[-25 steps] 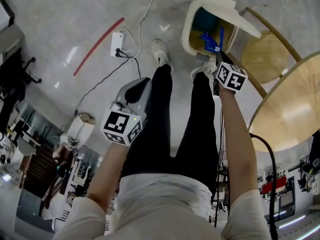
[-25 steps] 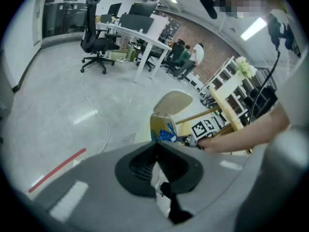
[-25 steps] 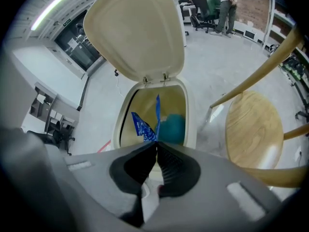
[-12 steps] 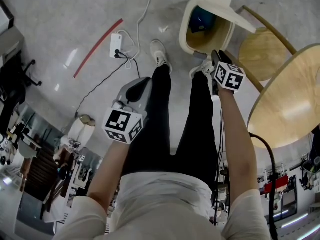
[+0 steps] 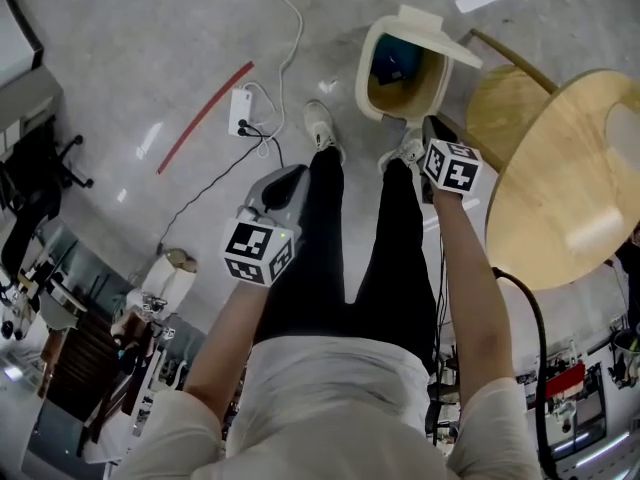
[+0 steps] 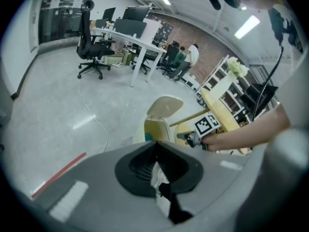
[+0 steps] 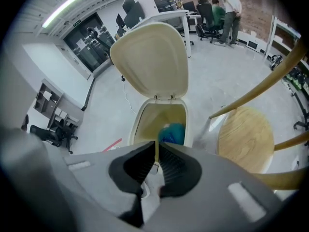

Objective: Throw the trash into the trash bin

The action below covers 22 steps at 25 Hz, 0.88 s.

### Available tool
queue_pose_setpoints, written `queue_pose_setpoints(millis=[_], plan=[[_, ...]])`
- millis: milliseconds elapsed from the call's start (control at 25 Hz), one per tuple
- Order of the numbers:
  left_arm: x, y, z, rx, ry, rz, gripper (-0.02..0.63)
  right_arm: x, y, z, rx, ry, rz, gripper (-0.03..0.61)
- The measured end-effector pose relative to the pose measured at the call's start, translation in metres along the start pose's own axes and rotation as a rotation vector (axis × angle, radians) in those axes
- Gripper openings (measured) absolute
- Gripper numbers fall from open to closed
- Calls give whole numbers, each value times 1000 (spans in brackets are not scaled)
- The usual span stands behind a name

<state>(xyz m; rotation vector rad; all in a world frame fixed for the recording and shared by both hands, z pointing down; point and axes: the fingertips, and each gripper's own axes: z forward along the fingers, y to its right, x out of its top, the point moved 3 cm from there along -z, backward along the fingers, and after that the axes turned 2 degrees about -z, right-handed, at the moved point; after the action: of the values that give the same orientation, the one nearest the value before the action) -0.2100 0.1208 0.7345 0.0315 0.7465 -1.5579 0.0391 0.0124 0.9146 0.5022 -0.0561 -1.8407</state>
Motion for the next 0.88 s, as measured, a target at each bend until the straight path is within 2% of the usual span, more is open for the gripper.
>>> queue_pose_setpoints(millis=[320, 880], plan=[[18, 18, -25, 8, 21, 18, 3, 21, -16, -55, 17, 72, -10, 3], [55, 71, -62, -38, 27, 79, 3, 50, -38, -165, 75, 140, -7, 2]])
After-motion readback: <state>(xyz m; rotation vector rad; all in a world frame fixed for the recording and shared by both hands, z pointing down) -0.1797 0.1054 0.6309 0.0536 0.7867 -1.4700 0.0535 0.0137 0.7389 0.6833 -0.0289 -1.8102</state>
